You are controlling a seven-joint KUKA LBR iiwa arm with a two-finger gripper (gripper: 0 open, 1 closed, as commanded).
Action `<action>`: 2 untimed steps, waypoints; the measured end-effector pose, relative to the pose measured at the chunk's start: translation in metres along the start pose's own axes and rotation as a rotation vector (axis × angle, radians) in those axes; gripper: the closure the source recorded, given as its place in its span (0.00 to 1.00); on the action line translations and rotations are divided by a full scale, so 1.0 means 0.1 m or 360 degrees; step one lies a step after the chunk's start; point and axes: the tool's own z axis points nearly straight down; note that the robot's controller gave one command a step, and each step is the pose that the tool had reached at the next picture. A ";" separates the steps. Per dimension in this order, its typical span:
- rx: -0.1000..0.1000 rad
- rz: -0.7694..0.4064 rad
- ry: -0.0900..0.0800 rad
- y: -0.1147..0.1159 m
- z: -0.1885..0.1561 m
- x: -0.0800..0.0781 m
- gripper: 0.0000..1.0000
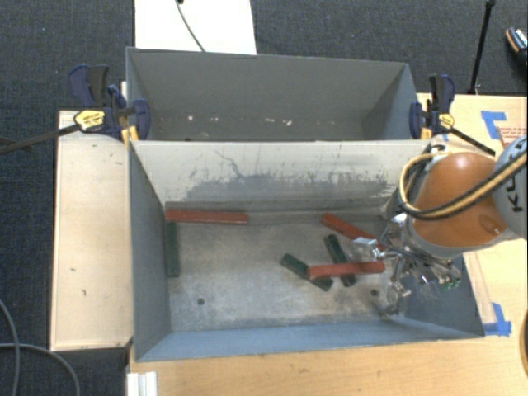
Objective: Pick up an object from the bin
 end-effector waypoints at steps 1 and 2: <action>0.0003 -0.0002 -0.0004 0.00 -0.02 -0.01 1.00; 0.0011 0.0069 -0.0016 0.09 -1.25 -0.01 1.00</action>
Offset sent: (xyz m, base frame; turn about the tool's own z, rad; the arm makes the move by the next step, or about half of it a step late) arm 0.0000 0.0000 0.0000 0.0000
